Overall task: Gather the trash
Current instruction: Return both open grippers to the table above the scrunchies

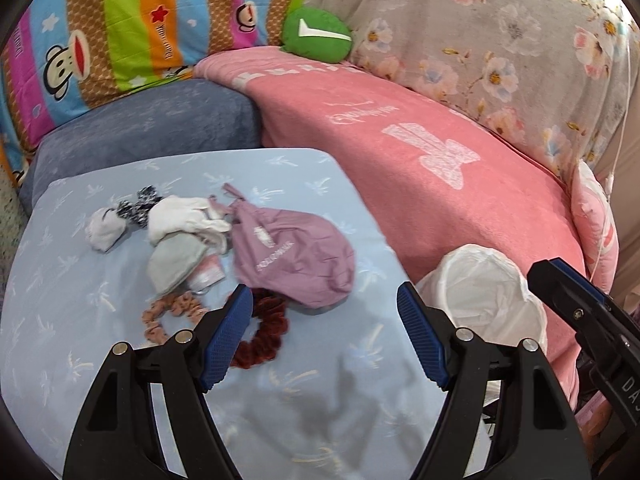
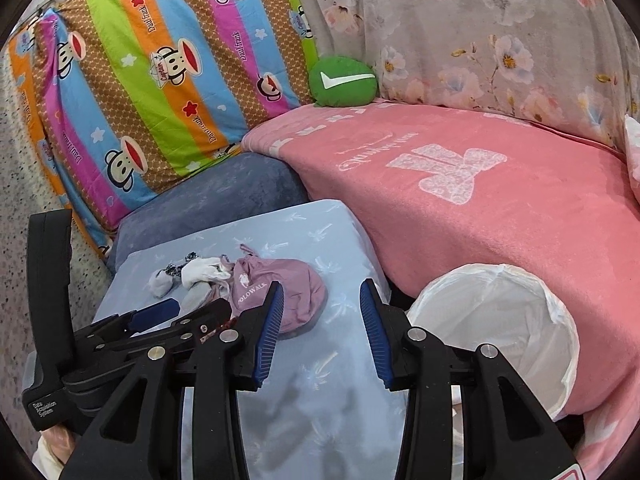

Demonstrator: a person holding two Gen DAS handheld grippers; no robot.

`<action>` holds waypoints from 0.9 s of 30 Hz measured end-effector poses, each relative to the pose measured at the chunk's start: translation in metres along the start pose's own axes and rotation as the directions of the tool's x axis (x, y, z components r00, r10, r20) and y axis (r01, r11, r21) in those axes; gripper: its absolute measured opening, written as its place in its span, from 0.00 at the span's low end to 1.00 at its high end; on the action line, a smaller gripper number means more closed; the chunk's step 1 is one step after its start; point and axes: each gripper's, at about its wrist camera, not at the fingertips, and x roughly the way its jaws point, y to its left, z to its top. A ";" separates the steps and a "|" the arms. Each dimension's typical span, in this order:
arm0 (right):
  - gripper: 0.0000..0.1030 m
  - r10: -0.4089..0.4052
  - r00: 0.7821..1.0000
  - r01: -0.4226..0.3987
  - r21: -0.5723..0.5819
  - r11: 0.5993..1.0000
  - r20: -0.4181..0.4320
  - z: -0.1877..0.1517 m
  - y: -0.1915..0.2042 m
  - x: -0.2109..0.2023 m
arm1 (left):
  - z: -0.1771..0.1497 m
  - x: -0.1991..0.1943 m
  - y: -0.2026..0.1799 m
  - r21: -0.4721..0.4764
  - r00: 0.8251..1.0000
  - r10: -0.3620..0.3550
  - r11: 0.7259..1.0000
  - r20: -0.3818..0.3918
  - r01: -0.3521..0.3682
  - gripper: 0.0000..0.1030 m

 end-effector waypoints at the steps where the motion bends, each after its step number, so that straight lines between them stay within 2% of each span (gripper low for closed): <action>1: 0.41 0.003 1.000 -0.003 -0.004 1.000 -0.005 -0.001 0.004 0.002 | -0.001 0.000 0.006 -0.007 1.000 0.006 1.000 -0.002 -0.006 0.69; 11: 0.44 0.033 0.996 -0.035 -0.028 0.999 -0.082 -0.023 0.044 0.039 | -0.017 0.006 0.067 -0.065 0.995 0.086 0.994 -0.041 -0.088 0.69; 19: 0.44 0.041 0.987 -0.049 -0.046 0.998 -0.155 -0.040 0.069 0.079 | -0.031 0.021 0.115 -0.118 0.985 0.146 0.981 -0.091 -0.156 0.69; 27: 0.44 0.033 0.973 -0.046 -0.055 0.997 -0.227 -0.054 0.083 0.124 | -0.040 0.041 0.141 -0.133 0.976 0.173 0.973 -0.132 -0.190 0.69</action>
